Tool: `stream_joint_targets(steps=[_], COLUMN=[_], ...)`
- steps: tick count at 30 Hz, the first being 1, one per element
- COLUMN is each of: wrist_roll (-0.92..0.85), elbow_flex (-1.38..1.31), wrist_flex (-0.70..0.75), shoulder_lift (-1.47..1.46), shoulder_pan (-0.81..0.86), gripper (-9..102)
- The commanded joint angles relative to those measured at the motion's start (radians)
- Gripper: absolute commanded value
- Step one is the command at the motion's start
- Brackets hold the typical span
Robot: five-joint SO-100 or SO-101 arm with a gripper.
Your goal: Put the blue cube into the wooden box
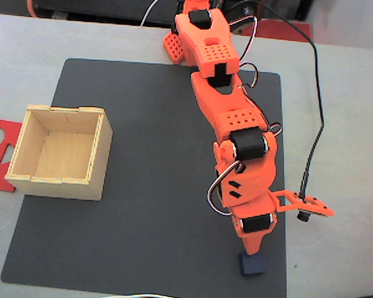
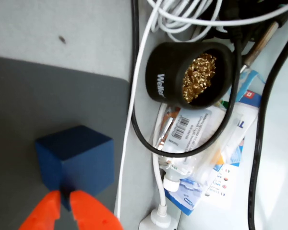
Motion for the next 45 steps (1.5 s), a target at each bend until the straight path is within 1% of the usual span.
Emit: stream_joint_targets(steps=[1,2,4,5,6,10,15,21,23,25,27,28,29,35,41,45], wrist_roll=[-0.017,-0.017,-0.034,-0.034,-0.029,0.015,0.028,0.011,-0.006,-0.012,-0.012,-0.015,-0.009,0.011,0.005,-0.052], elbow_flex=[-0.025,-0.041,-0.074,-0.078,-0.078,-0.078,-0.080,-0.083,-0.084,-0.117,-0.235,-0.232,-0.232,-0.232,-0.232,-0.232], wrist_flex=[0.023,0.023,0.012,0.005,-0.003,-0.008,-0.077,-0.097,-0.097,-0.089,-0.054,-0.054,-0.054,0.029,0.227,0.376], shoulder_lift=[0.014,0.014,0.012,0.014,0.014,-0.008,-0.037,-0.044,-0.046,-0.063,-0.130,-0.129,-0.129,-0.115,-0.095,-0.074], shoulder_pan=[-0.009,-0.006,-0.003,-0.002,-0.002,0.000,0.008,-0.003,-0.008,-0.009,-0.009,-0.009,-0.008,0.006,0.025,0.040], gripper=[0,0,18,23,25,30,32,34,32,27,20,14,1,0,0,0])
